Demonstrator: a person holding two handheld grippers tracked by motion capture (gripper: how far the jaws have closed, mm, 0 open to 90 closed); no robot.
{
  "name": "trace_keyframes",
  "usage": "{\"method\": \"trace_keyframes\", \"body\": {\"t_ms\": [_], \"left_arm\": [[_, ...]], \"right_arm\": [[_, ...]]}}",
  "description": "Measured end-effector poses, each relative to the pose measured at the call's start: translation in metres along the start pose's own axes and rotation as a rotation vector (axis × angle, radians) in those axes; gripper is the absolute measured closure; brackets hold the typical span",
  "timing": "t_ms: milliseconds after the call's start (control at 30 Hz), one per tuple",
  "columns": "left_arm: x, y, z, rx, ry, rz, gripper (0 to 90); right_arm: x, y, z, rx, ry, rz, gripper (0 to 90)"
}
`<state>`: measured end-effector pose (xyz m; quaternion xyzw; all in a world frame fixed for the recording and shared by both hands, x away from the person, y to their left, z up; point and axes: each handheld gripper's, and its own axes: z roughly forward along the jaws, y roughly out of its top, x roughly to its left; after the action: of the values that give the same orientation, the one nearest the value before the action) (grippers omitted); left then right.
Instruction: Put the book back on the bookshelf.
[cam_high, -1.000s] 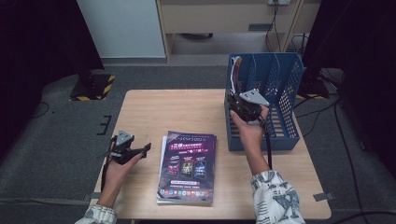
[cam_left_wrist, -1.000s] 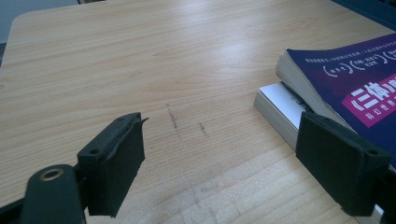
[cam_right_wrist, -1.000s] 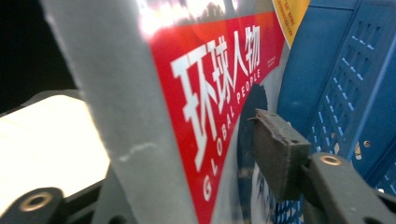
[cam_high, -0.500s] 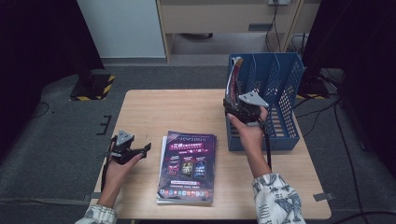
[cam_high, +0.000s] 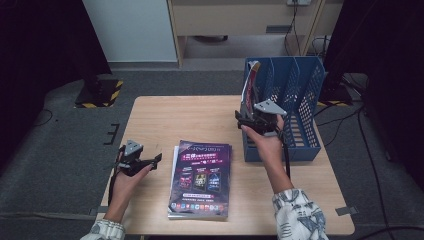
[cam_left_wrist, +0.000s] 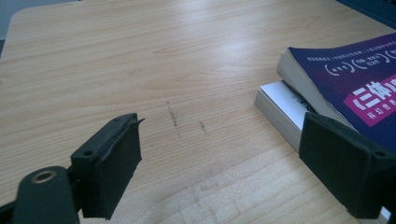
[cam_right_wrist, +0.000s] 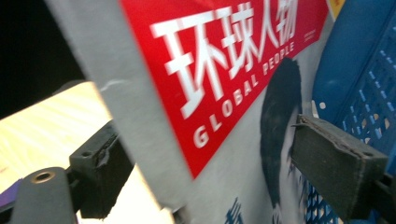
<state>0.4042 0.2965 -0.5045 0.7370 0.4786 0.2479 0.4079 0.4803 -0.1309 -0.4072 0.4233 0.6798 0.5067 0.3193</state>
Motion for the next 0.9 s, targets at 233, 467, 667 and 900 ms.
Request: {"method": "trace_keyframes", "body": {"t_ms": [233,467,667,900], "left_arm": [[0.0,0.0,0.001,0.001,-0.003,-0.002,11.3],[-0.001,0.0,0.001,0.005,-0.006,0.002,11.0],[-0.002,0.0,0.002,0.006,-0.016,0.002,10.0],[-0.003,0.0,0.001,0.006,-0.023,0.008,9.7]], "right_arm": [[0.001,-0.001,-0.009,0.009,0.021,0.001,11.7],[-0.003,-0.004,-0.016,0.019,0.04,0.016,10.4],[-0.001,-0.01,-0.027,0.025,0.06,0.014,9.1],[0.004,-0.022,-0.04,0.029,0.105,-0.001,6.9]]}}
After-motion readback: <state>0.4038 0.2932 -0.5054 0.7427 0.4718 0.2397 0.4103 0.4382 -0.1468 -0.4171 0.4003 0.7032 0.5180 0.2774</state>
